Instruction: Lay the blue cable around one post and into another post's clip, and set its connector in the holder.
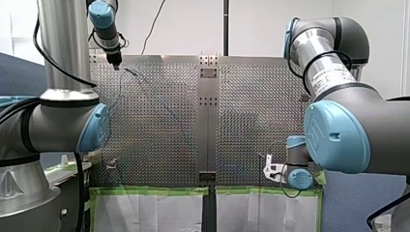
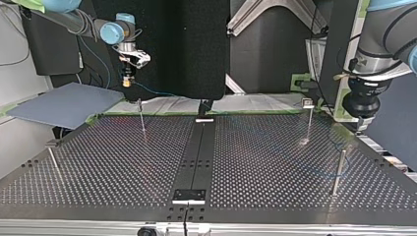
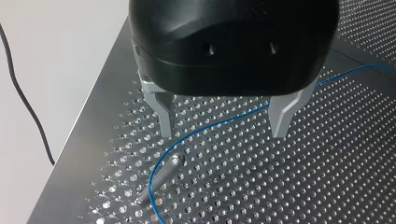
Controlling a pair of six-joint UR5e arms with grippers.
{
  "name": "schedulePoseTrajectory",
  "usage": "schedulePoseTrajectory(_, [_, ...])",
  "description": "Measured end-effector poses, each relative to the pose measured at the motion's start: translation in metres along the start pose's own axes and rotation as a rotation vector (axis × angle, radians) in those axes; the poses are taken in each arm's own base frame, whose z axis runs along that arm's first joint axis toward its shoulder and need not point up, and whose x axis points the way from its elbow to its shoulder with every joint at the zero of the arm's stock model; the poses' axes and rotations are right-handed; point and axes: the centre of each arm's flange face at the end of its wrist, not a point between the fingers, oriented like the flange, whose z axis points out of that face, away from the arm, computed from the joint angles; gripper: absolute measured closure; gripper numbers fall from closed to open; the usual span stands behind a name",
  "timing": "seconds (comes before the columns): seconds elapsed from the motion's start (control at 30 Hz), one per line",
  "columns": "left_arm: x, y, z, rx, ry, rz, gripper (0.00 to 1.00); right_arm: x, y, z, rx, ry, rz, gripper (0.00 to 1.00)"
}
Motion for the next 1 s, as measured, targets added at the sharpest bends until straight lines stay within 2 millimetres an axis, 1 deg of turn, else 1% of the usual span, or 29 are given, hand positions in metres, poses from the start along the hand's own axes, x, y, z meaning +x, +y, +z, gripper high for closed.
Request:
schedulePoseTrajectory(0.7, [0.0, -0.002, -0.001, 0.006, -0.001, 0.001, 0.0, 0.0, 0.0, 0.0, 0.0, 0.0, 0.0, 1.0])
schedulePoseTrajectory(0.87, [-0.003, -0.007, -0.003, 0.046, -0.031, 0.009, 0.0, 0.0, 0.0, 0.0, 0.0, 0.0, 0.0, 1.0])
schedulePoseTrajectory(1.0, [-0.008, -0.013, -0.011, 0.096, -0.078, 0.002, 0.0, 0.0, 0.0, 0.0, 0.0, 0.0, 0.0, 1.0])
